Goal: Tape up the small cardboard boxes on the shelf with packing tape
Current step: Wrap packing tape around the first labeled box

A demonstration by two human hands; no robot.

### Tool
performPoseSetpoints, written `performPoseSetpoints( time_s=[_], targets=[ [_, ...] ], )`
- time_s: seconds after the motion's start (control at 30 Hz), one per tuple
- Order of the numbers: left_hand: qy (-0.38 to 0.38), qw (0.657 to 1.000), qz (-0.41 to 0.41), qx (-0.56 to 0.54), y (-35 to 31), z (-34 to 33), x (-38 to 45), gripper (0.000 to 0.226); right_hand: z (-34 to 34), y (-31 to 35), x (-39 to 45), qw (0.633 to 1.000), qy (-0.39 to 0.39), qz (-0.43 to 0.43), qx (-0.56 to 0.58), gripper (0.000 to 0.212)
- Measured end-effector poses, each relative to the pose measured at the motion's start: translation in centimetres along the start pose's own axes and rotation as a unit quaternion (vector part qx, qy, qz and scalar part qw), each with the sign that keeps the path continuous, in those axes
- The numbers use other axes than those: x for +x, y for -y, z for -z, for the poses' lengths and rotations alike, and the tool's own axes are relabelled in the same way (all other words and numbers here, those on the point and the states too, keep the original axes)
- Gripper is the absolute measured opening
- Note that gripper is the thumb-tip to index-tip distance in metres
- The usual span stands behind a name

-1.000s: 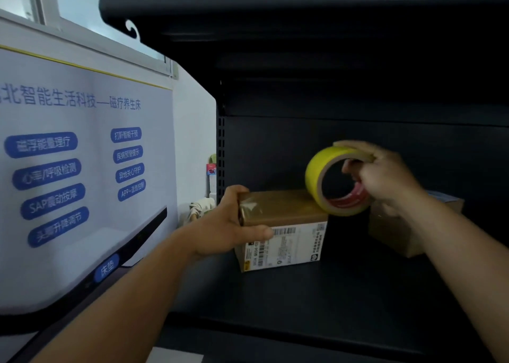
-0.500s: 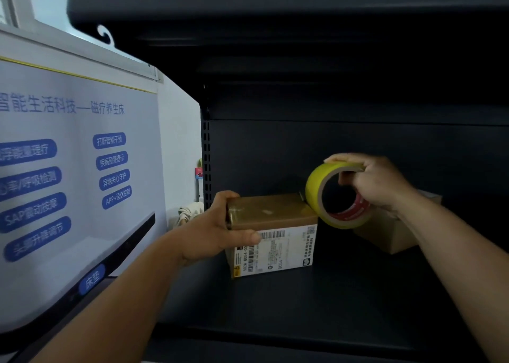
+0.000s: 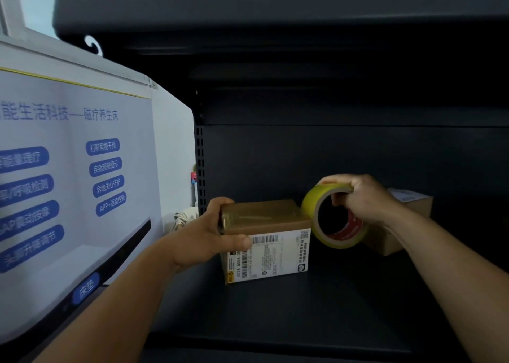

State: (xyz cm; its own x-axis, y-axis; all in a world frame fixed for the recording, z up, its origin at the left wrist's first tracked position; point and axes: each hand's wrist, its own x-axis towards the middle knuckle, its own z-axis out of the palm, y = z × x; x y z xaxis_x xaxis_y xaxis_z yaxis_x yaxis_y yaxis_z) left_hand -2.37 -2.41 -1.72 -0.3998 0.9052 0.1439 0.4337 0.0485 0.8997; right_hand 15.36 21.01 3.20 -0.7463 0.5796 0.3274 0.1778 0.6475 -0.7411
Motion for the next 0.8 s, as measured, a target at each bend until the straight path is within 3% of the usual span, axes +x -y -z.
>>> performPoseSetpoints(
  time_s=[0.13,0.2,0.27,0.33,0.4,0.47,0.57,0.8],
  targets=[
    [0.006,0.997,0.026,0.076,-0.4,0.3,0.2,0.083,-0.7,-0.9,-0.4,1.0,-0.016,-0.012,0.004,0.042],
    [0.027,0.983,0.066,0.17,-1.5,0.7,0.1,0.099,-0.7,-0.7,-0.4,1.0,-0.012,-0.01,0.003,0.042],
    [0.039,0.942,0.097,0.319,-3.0,0.9,0.6,0.11,-0.6,-0.6,-0.4,1.0,-0.009,-0.004,0.002,0.043],
    [0.055,0.871,0.083,0.481,-4.5,0.2,1.1,0.099,-0.6,-0.6,-0.4,1.0,-0.008,-0.005,0.002,0.043],
    [0.066,0.818,0.081,0.566,-5.6,-0.9,1.7,0.099,-0.6,-0.6,-0.5,1.0,-0.009,-0.008,-0.002,0.042],
    [0.073,0.791,0.094,0.6,-6.3,-2.0,2.3,0.105,-0.6,-0.5,-0.6,1.0,-0.011,-0.007,-0.009,0.042],
    [0.088,0.776,0.093,0.618,-7.2,-3.8,3.3,0.111,-0.6,-0.4,-0.7,1.0,-0.011,0.004,-0.01,0.042],
    [0.112,0.798,0.069,0.589,-8.8,-6.7,5.9,0.113,-0.5,-0.2,-0.5,1.0,-0.004,0.02,-0.014,0.045]
  ],
)
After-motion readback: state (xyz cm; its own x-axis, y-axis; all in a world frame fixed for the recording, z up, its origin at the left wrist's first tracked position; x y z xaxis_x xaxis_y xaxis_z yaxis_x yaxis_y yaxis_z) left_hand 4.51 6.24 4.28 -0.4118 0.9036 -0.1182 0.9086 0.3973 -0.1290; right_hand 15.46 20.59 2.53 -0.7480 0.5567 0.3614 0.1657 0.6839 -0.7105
